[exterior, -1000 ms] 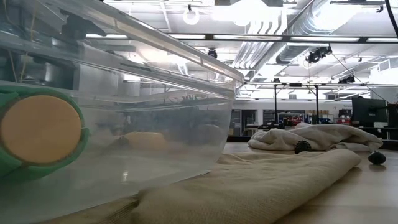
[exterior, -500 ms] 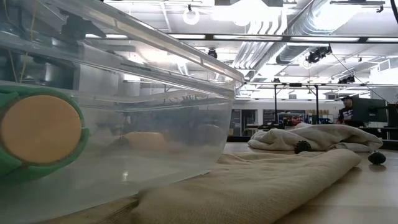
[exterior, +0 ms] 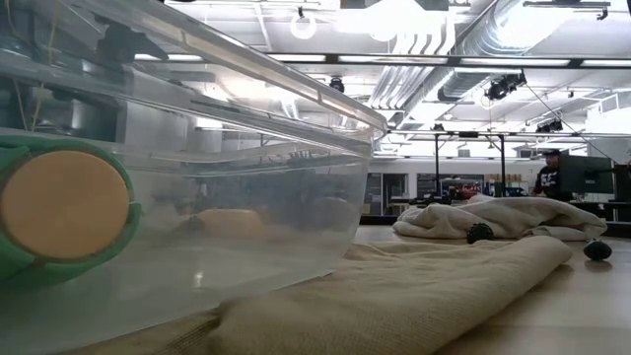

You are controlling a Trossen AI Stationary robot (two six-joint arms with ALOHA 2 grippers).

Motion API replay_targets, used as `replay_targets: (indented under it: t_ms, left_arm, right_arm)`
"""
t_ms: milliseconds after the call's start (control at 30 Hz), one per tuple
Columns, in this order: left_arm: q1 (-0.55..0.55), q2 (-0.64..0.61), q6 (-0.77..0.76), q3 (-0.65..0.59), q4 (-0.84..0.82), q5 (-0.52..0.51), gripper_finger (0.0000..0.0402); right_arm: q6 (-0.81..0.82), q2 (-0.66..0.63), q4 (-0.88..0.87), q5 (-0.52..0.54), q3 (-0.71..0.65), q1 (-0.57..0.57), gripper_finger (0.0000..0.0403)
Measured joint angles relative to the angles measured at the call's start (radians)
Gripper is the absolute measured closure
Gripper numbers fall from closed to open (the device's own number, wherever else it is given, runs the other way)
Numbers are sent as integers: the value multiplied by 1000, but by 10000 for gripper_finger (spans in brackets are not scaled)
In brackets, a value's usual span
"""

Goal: Pick and placing Produce into tupperware
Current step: Put the yellow corn into the container

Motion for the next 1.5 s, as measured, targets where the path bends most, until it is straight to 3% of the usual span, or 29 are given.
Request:
replay_targets:
  t_ms: [333, 633, 700, 900, 1133, 1500]
  left_arm:
    - [0, 0, 0, 0, -6, -12, 268]
    - [-3, -8, 67, 0, -11, 299, 268]
    - [-23, -19, 68, 0, -11, 327, 268]
    - [-166, -57, 42, 0, -11, 265, 268]
    - [-388, -69, -70, 0, 27, 116, 268]
    - [-801, 36, -186, 0, 260, -151, 268]
  right_arm:
    - [93, 0, 217, 2, -225, -11, 364]
    - [175, 75, 310, 7, -236, -12, 364]
    - [182, 88, 314, 22, -236, -13, 364]
    - [199, 139, 312, 41, -236, -13, 364]
    - [206, 212, 340, 42, -236, -15, 364]
    - [247, 255, 366, 59, -236, -33, 364]
